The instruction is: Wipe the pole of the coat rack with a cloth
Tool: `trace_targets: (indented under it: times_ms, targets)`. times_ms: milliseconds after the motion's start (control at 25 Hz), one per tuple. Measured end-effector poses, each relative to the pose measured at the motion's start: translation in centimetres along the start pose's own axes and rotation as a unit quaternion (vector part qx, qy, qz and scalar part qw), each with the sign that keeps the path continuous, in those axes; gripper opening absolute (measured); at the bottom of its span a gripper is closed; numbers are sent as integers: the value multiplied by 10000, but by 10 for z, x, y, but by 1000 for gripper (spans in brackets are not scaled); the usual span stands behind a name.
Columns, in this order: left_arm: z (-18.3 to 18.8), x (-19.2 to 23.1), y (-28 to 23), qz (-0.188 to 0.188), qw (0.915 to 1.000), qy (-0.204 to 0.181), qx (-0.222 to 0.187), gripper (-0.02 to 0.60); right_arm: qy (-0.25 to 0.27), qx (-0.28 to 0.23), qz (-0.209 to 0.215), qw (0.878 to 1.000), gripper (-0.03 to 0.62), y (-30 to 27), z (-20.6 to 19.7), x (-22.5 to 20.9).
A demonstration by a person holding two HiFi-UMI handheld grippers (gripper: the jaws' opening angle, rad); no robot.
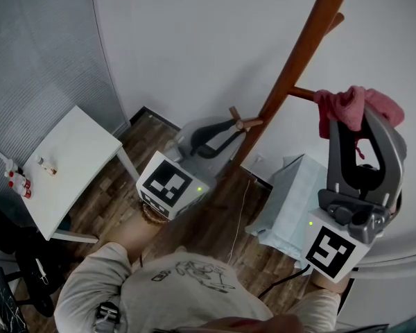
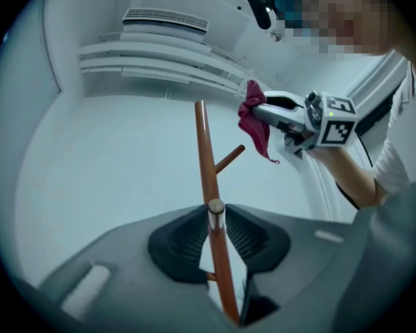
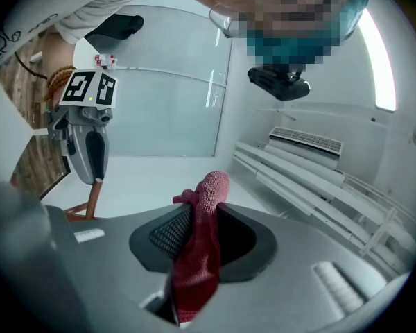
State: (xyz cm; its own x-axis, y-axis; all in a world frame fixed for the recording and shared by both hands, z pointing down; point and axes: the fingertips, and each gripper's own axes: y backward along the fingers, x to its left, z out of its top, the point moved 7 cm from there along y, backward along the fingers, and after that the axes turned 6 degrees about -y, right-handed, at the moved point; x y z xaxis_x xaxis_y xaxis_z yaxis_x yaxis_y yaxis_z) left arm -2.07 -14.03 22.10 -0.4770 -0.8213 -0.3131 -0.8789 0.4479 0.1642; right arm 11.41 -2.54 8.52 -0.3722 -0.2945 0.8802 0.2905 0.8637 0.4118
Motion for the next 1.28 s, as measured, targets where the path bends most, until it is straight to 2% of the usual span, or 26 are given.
trace_targets:
  times_ms: [160,320,400,480,560,640,760,1080,1280]
  targets:
    - [-11,0,3,5,10000,30,24,80,-39,208,135,9997,104,-5,-15,36]
    - [-3,-2,6,32,9999,-45,-89,83,10,324,159,9993,104,-7,-16,54]
    - [5,-4,6,82,9998,-50,-187,104,-28,334,201,9992,104,-7,-16,56]
    - [13,-4,3,112,9996,-134,-227,152,-76,320,247,9992,104,-7,-15,56]
    - [18,-3,-2,116,9996,-129,-239,164,-130,298,280,9991,104,-7,-14,55]
    - [20,-2,-7,80,9997,-74,-239,154,-182,289,300,9990,104,-6,-14,54]
    - [20,-2,-11,42,9996,-97,-243,85,-242,290,352,9987,104,-6,-13,56]
    - [40,-14,-7,-90,9993,-107,-334,83,-348,377,516,9973,104,-6,-13,58]
    - [26,-10,-8,-151,9990,-20,-417,83,-568,486,648,9951,104,-19,-38,91]
